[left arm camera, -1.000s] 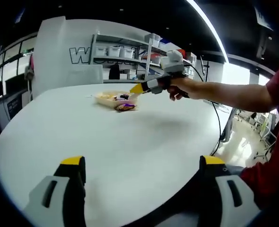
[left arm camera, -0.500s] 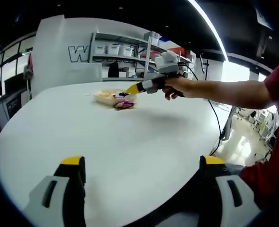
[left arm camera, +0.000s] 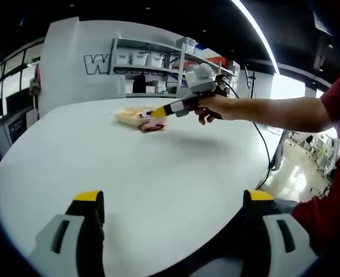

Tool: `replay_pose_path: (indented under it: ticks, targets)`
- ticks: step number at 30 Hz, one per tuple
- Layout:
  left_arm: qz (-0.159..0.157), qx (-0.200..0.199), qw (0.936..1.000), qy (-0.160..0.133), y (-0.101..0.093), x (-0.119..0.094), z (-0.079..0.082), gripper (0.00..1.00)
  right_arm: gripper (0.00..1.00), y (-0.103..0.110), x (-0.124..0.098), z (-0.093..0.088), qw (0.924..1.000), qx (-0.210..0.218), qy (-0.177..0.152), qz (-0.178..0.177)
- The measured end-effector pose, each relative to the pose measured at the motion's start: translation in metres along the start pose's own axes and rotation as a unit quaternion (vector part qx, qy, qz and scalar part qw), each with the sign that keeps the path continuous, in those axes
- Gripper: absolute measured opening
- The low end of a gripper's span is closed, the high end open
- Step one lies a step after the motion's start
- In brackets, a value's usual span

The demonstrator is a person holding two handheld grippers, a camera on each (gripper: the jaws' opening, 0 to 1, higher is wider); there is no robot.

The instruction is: Place the target food into the container with the food tongs after gripping and lifting it, then release it inside without dropping or visibly crushing the food.

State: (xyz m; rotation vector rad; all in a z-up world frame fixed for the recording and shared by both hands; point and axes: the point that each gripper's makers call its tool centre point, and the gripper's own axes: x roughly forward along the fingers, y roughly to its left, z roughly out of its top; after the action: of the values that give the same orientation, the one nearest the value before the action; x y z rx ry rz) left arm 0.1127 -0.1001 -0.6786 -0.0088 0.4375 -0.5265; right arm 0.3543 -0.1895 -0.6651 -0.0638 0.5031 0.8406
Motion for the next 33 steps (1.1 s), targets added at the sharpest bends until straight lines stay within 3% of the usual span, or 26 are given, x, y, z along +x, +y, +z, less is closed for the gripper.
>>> replay_pose_path:
  ticks: [11,20,21,22,27,33]
  targets:
    - [-0.003,0.000,1.0000,-0.005,-0.003,0.001,0.002,0.98,0.21,0.007,-0.007,-0.007,0.9997,0.018,0.017,0.007]
    - [-0.006,0.002,0.9999,-0.010,-0.007,-0.001,0.005,0.98,0.21,0.015,-0.014,-0.030,0.9984,0.021,0.052,0.011]
    - [-0.007,0.003,0.9999,-0.010,-0.008,-0.001,0.006,0.98,0.21,0.013,-0.011,-0.020,0.9996,-0.008,0.025,0.013]
    - [-0.007,0.003,0.9999,-0.011,-0.008,-0.001,0.006,0.98,0.21,0.014,-0.012,-0.026,0.9989,0.015,0.042,0.011]
    - [-0.007,0.005,0.9999,-0.009,-0.009,-0.001,0.005,0.98,0.21,0.017,-0.015,-0.027,0.9987,0.012,0.049,0.011]
    - [-0.006,0.003,0.9999,-0.009,-0.007,0.000,0.005,0.98,0.22,0.011,-0.014,0.004,0.9999,-0.009,-0.006,0.005]
